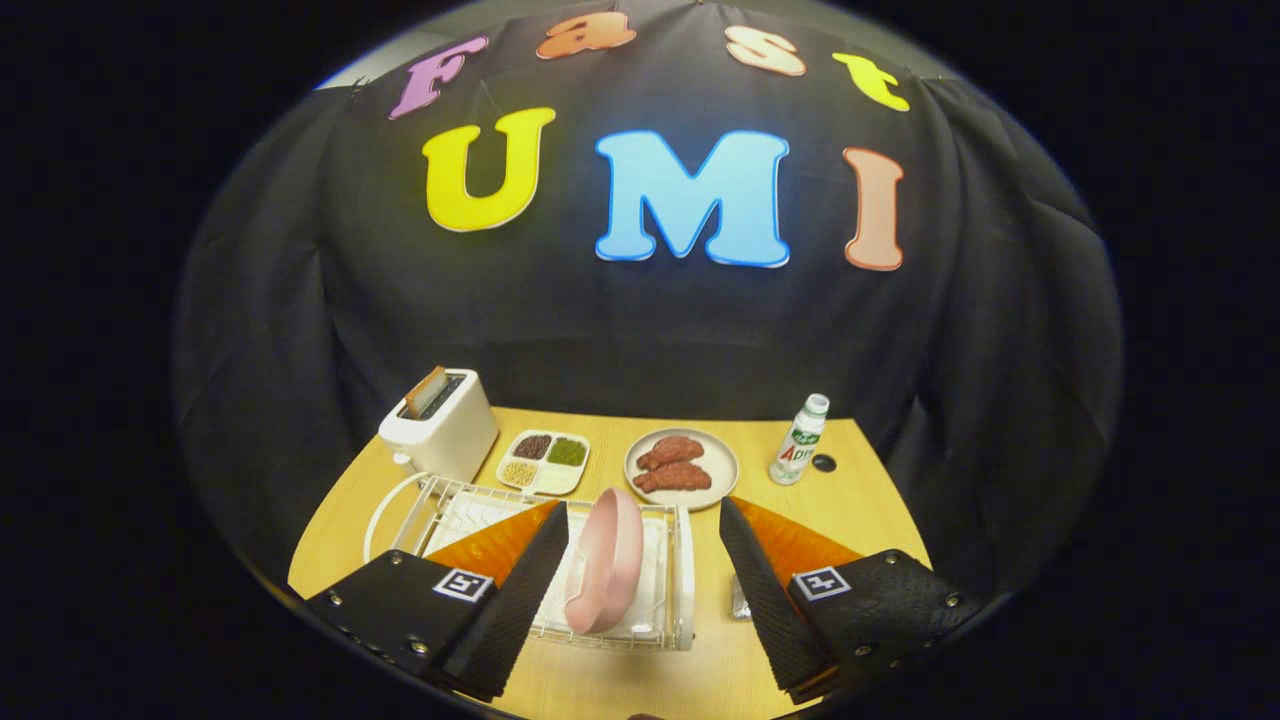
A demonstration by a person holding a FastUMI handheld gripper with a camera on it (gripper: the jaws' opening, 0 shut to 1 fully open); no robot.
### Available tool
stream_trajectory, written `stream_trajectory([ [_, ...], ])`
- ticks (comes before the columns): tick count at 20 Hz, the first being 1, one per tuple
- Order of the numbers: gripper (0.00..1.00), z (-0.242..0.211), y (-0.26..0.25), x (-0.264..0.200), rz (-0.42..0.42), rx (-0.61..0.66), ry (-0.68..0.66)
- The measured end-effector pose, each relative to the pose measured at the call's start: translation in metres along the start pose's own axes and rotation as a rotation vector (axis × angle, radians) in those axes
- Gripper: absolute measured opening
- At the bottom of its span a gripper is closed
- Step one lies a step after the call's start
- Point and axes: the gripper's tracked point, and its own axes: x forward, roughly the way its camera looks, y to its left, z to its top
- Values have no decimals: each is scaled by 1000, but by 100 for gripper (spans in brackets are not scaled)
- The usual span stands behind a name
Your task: Take the plate from the dish rack, then take the spoon from the basket and place it into the plate.
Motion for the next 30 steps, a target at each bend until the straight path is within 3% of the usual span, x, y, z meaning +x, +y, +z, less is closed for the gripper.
stream_trajectory([
  [3, 93, -13, 6, 18, 32, 51, 202],
  [7, 94, -17, 0, 54, -44, 1, 347],
  [9, 85, -26, -1, 65, -82, -39, 412],
  [13, 82, -43, 5, 86, -135, -100, 504],
  [16, 57, -50, -7, 96, -212, -141, 535],
  [19, 57, -63, -15, 105, -265, -177, 565],
  [22, 17, -74, -17, 109, -307, -182, 598],
  [25, 12, -62, -12, 110, -332, -213, 586],
  [26, 6, -70, -11, 109, -333, -224, 596],
  [30, 5, -62, -8, 103, -348, -267, 591],
])
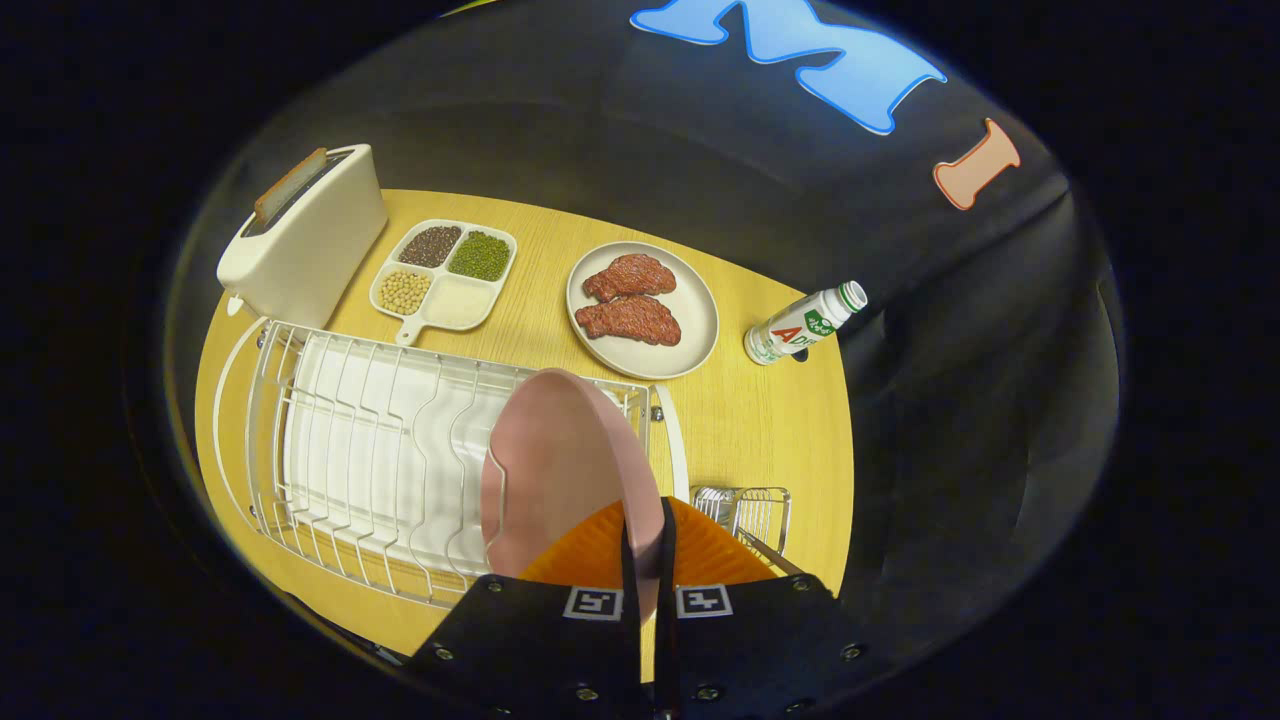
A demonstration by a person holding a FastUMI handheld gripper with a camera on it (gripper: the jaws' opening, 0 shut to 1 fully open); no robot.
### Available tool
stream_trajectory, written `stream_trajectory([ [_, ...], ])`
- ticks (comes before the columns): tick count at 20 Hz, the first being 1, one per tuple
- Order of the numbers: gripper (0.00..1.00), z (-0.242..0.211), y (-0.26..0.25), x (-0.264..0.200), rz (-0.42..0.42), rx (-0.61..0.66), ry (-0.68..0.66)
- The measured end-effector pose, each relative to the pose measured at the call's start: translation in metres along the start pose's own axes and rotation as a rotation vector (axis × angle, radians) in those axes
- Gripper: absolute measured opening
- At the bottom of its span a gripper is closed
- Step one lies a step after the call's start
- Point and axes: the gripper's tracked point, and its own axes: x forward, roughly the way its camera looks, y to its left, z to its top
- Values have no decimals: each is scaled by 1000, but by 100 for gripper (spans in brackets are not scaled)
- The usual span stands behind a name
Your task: Take the plate from the dish rack, then take the spoon from the basket and place it into the plate.
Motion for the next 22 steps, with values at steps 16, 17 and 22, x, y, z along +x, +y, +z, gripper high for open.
stream_trajectory([
  [16, 6, 8, -22, -26, -126, -107, -17],
  [17, 5, 14, -25, -31, -115, -93, -37],
  [22, 5, 10, -48, -51, -76, -56, -64],
])
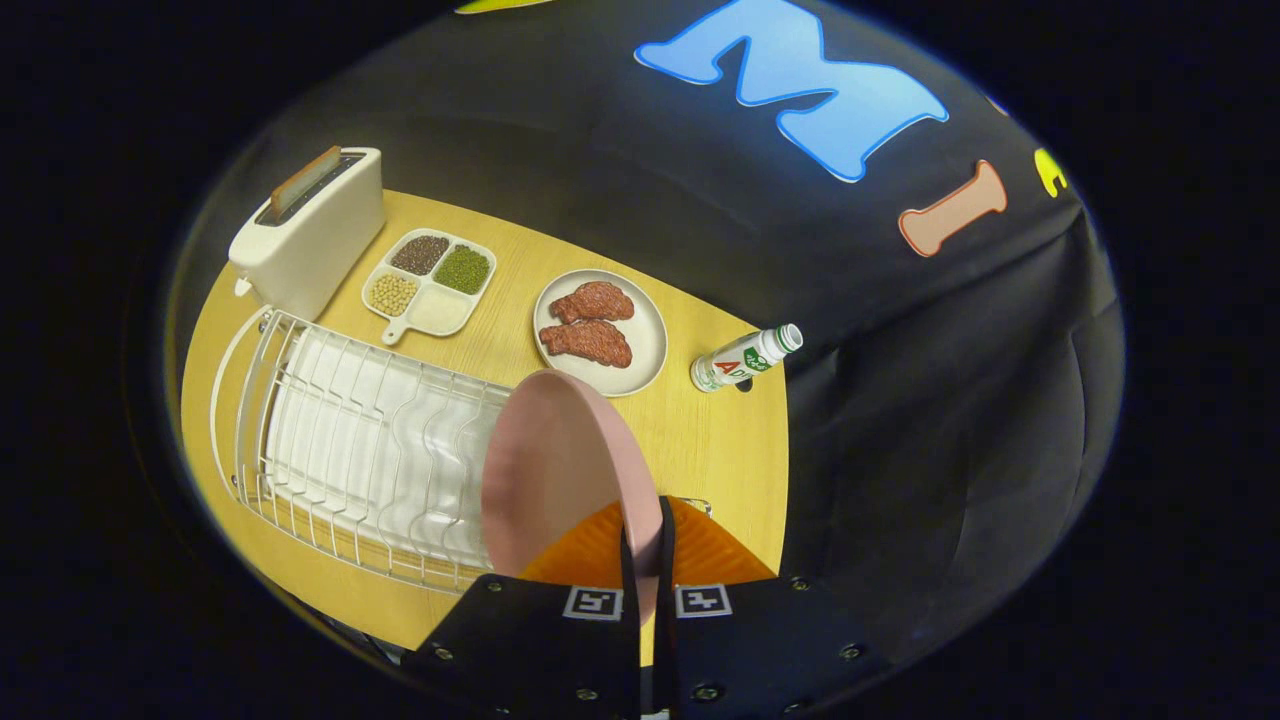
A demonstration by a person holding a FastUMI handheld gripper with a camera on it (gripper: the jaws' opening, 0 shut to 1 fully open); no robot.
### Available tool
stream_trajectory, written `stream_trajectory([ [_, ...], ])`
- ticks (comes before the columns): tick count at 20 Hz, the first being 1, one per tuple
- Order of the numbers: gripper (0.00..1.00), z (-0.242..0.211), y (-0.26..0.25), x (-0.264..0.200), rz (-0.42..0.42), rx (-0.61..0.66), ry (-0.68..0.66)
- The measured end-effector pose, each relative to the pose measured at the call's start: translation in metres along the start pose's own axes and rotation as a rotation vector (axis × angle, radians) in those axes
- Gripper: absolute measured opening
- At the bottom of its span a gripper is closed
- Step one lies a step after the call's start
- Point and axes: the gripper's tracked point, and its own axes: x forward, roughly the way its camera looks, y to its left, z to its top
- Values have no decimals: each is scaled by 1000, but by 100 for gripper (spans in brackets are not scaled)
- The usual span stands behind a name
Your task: Take the plate from the dish rack, then take the spoon from the basket and place it into the plate.
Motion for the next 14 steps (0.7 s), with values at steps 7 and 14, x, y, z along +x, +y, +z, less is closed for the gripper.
stream_trajectory([
  [7, 5, -35, -17, -24, 142, 108, -41],
  [14, 5, -101, -31, -51, 300, 199, -70],
])
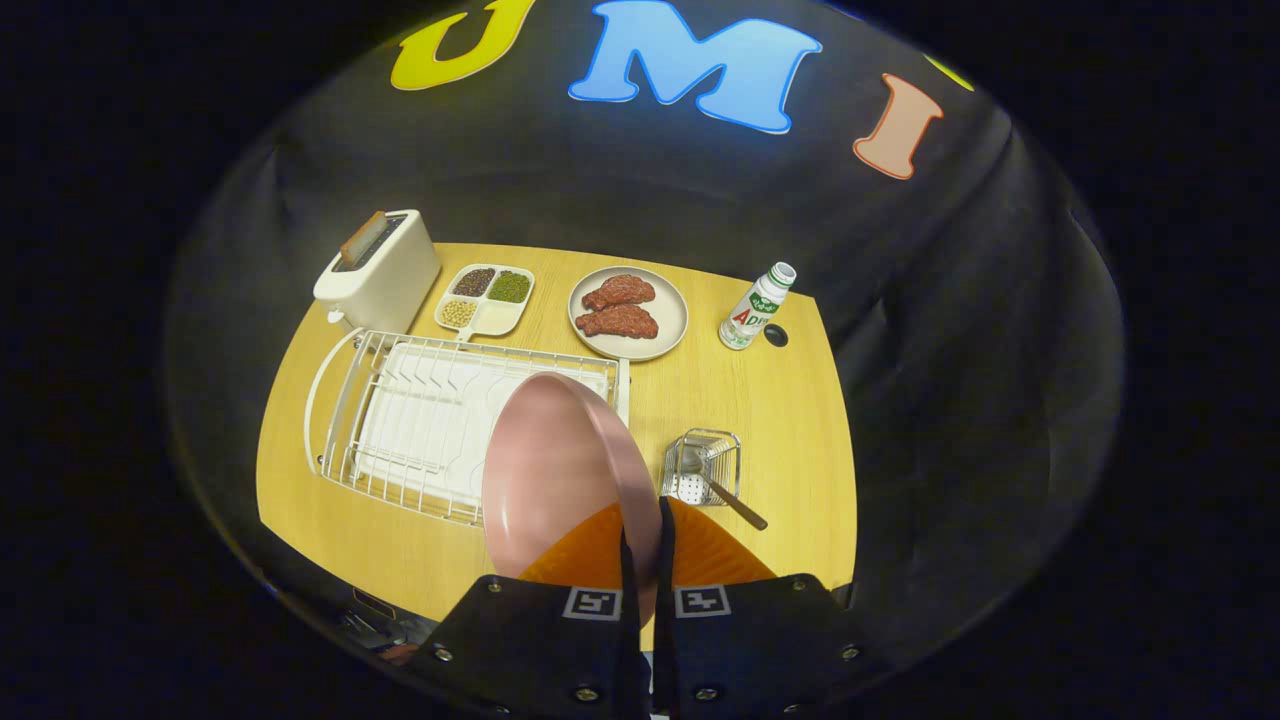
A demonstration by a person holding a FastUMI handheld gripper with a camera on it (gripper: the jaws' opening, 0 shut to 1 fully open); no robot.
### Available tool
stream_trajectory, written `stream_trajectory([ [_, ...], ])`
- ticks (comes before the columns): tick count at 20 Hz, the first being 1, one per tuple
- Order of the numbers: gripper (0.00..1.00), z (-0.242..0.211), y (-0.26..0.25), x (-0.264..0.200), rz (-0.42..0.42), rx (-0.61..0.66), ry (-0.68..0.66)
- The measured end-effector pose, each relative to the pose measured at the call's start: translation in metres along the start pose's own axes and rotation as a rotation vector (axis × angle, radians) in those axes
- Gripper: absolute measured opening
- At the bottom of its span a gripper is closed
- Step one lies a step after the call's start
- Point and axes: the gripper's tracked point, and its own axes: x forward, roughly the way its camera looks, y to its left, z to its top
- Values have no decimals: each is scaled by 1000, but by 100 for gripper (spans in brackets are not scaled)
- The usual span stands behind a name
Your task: Take the plate from the dish rack, then take the spoon from the basket and place it into the plate.
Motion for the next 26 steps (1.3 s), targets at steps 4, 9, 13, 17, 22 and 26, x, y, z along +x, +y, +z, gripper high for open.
stream_trajectory([
  [4, 5, -40, -20, -9, 23, 47, 7],
  [9, 5, -87, -20, -4, 148, 113, 19],
  [13, 5, -136, -27, 6, 138, 89, 92],
  [17, 5, -175, -18, 21, 183, 81, 148],
  [22, 5, -208, -5, 60, 265, 134, 207],
  [26, 5, -218, -7, 85, 263, 150, 225],
])
